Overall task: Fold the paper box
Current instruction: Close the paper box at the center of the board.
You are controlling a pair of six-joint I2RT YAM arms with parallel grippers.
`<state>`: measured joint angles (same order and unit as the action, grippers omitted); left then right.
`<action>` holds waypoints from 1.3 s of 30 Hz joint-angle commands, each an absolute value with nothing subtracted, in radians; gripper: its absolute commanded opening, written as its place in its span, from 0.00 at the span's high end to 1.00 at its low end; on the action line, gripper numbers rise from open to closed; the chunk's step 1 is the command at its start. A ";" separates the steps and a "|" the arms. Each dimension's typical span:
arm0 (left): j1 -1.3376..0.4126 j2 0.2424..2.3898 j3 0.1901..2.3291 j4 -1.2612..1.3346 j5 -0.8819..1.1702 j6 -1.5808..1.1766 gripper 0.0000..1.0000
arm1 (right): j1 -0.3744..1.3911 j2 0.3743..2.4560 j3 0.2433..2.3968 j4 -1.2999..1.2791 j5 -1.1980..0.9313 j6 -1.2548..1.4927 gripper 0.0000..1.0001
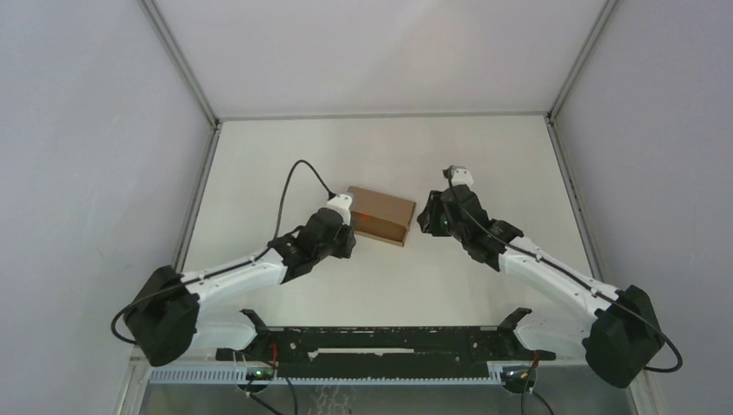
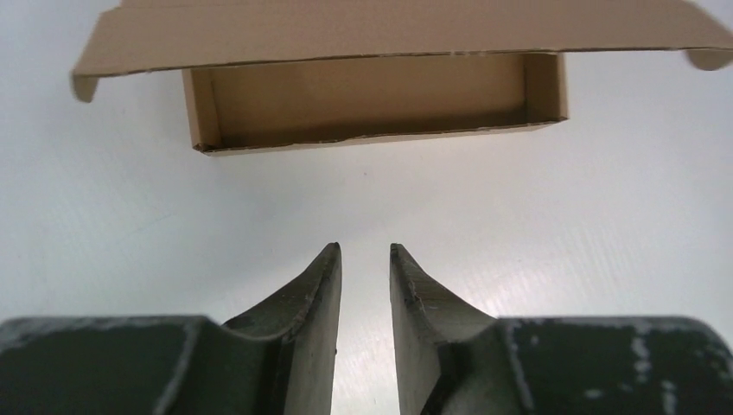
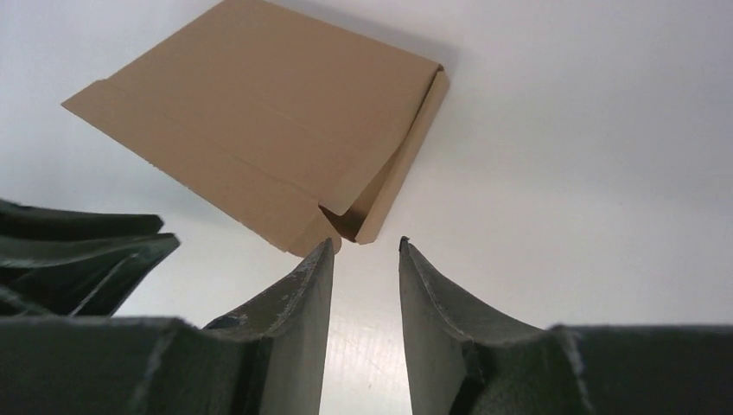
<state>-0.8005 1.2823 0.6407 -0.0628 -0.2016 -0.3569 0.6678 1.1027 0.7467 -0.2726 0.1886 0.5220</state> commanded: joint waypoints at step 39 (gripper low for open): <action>-0.526 1.314 0.999 -0.297 0.094 -0.358 0.62 | 0.727 1.538 1.118 -0.378 -0.032 0.415 0.64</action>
<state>-0.5304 1.2961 1.0519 -0.3737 0.0479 -0.3622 0.7143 1.5295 1.0901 -0.3965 -0.0475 0.4236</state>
